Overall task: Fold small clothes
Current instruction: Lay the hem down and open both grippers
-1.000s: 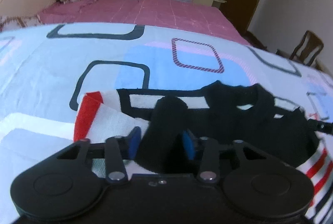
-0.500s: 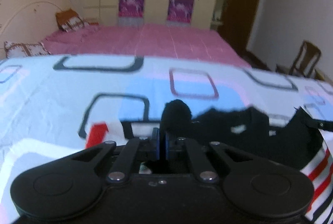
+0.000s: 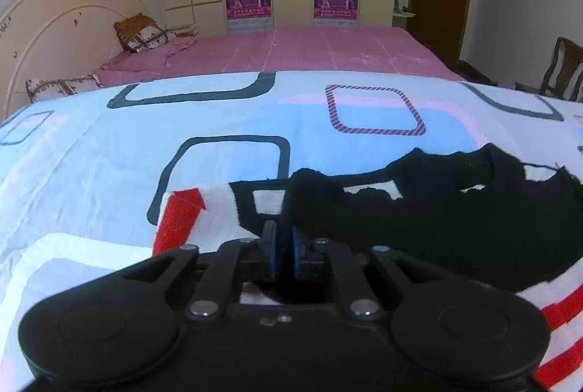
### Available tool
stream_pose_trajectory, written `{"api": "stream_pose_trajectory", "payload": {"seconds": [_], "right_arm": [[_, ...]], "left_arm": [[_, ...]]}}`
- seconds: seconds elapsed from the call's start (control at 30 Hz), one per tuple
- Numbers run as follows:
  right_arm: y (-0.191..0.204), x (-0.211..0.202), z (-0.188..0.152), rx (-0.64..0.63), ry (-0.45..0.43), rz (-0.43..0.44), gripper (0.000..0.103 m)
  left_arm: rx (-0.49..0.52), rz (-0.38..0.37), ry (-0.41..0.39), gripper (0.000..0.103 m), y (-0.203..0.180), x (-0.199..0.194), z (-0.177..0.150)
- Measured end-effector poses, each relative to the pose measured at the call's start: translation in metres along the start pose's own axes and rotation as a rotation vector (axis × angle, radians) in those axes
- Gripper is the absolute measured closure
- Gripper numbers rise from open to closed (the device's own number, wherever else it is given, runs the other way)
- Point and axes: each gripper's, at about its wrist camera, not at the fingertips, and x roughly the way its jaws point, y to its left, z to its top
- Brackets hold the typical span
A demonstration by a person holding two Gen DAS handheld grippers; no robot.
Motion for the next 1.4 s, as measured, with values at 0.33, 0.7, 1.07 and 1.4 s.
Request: {"api": "stream_pose_trajectory", "payload": {"seconds": [0.33,0.7,1.07,1.4], "right_arm": [[0.024,-0.036,0.001,-0.051,-0.077,0.015,0.052],[0.077,-0.054,-0.015,-0.168,-0.059,0.113,0.052],[0.100,-0.046,-0.045,-0.223,0.016,0.141,0.052],[0.049,-0.062,-0.058,-0.106,0.005,0.098,0.052]], "left_arm": [[-0.002,0.008,-0.035,0.049,-0.005,-0.025,0.003],[0.040,-0.105,-0.044,0.049,-0.047,-0.064,-0.003],[0.133,-0.073,0.012,0.045,-0.065,-0.058,-0.046],[0.053,0.015,0.003,0.033,-0.017,-0.067,-0.060]]}}
